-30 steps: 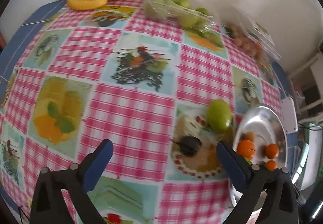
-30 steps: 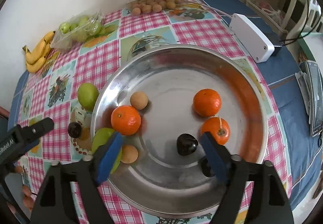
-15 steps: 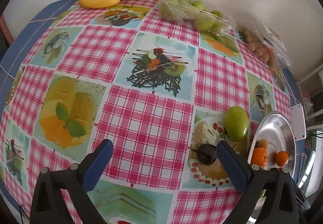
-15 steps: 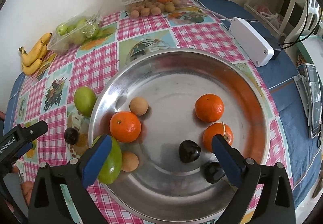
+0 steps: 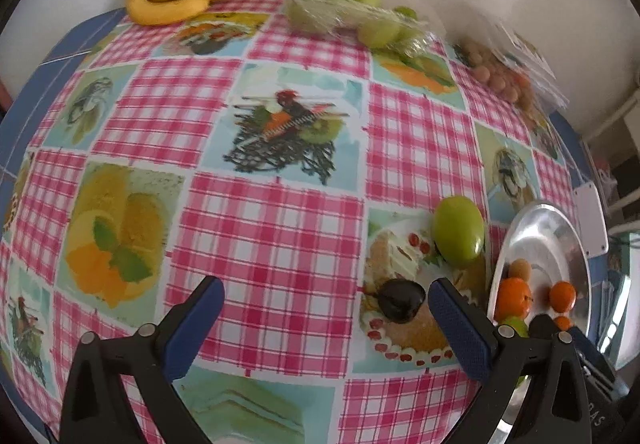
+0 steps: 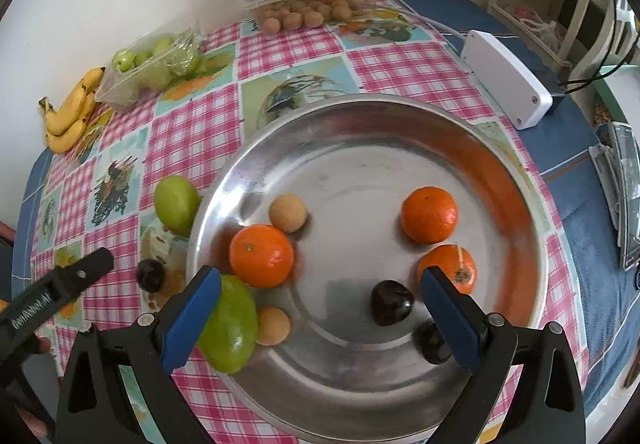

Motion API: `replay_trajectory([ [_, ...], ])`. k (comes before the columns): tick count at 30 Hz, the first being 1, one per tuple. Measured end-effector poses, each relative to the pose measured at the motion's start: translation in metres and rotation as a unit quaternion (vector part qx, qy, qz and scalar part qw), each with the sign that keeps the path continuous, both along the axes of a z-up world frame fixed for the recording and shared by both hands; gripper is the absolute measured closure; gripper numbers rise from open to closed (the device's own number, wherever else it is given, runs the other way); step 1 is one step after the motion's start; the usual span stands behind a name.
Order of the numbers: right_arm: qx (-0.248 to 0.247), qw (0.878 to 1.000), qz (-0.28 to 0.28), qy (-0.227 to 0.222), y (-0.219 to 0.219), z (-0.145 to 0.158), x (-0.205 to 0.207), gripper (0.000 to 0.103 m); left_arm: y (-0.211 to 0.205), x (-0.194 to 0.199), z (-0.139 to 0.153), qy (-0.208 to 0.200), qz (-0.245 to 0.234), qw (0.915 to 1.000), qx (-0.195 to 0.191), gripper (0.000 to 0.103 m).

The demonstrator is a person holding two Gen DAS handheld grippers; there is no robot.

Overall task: Organize fruits
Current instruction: 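Grasp the remaining dark plum with the left gripper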

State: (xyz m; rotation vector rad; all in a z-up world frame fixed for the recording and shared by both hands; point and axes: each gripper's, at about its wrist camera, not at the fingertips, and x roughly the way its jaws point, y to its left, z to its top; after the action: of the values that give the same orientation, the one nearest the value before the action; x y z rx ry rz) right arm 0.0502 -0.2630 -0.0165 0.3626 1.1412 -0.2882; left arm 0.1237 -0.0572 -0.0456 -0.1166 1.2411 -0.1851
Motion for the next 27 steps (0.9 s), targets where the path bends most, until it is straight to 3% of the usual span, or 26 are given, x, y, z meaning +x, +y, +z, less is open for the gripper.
replay_trajectory([
  [4, 0.001, 1.000, 0.014, -0.003, 0.007, 0.002, 0.004, 0.003, -0.005, 0.000, -0.011, 0.023, -0.010, 0.9997, 0.002, 0.000],
  [9, 0.007, 1.000, 0.013, -0.009, 0.009, 0.005, 0.008, 0.003, -0.007, 0.001, -0.015, 0.034, -0.016, 0.9990, -0.022, 0.004],
  [11, 0.010, 1.000, 0.013, -0.014, 0.010, 0.008, 0.010, 0.003, -0.011, 0.000, -0.016, 0.033, -0.024, 0.9989, -0.022, 0.013],
  [19, 0.019, 0.999, 0.019, -0.026, 0.015, 0.012, 0.025, 0.003, -0.029, 0.000, -0.018, 0.035, -0.048, 0.9976, -0.035, 0.027],
  [25, 0.020, 0.999, 0.023, -0.031, 0.020, 0.014, 0.037, 0.003, -0.035, 0.001, -0.017, 0.032, -0.056, 0.9971, -0.039, 0.053],
  [27, 0.024, 0.999, 0.023, -0.037, 0.021, 0.015, 0.040, 0.003, -0.036, 0.002, -0.018, 0.035, -0.058, 0.9966, -0.046, 0.057],
])
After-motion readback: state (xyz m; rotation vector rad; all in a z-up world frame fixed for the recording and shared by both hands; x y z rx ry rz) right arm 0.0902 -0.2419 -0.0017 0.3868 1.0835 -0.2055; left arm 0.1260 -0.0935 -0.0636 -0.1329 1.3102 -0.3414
